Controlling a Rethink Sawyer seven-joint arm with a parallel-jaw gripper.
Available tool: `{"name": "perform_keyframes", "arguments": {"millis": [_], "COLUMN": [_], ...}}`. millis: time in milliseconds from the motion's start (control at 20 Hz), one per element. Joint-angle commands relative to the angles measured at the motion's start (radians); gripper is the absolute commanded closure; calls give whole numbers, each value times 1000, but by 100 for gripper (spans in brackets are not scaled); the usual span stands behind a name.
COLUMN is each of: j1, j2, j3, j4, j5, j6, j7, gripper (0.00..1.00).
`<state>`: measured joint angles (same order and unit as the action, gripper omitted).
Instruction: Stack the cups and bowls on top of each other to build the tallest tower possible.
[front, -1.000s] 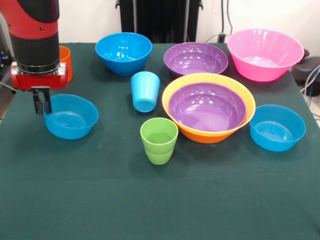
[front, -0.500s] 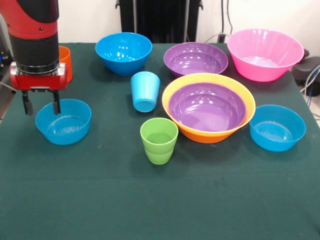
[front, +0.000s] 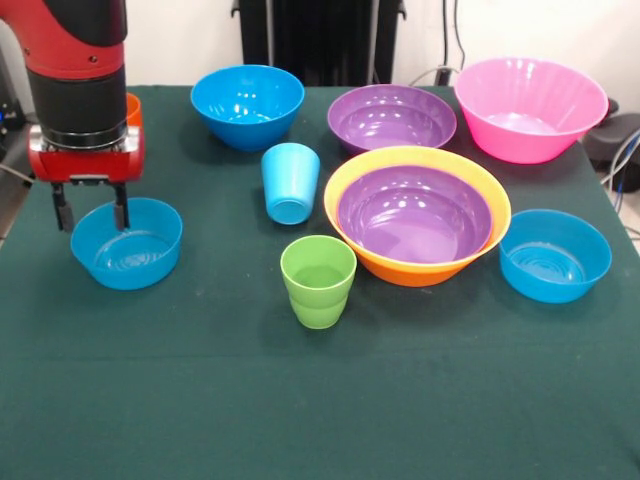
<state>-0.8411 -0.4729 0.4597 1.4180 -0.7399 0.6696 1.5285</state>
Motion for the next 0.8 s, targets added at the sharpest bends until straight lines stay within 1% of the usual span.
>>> {"name": "perform_keyframes", "arguments": {"millis": [50,250,400,600,800], "j1": [85,97,105,108,106], "j2": [-3,-20,-46,-65,-69], "j3": [32,65,79,99,111], "j4": [-23,1,32,58,61], "j5": [-23,13,27,23,10], "j6": [165,224,228,236,243], "j7": [-227,-272,-264,-293,-303], "gripper": [0,0,0,0,0]}}
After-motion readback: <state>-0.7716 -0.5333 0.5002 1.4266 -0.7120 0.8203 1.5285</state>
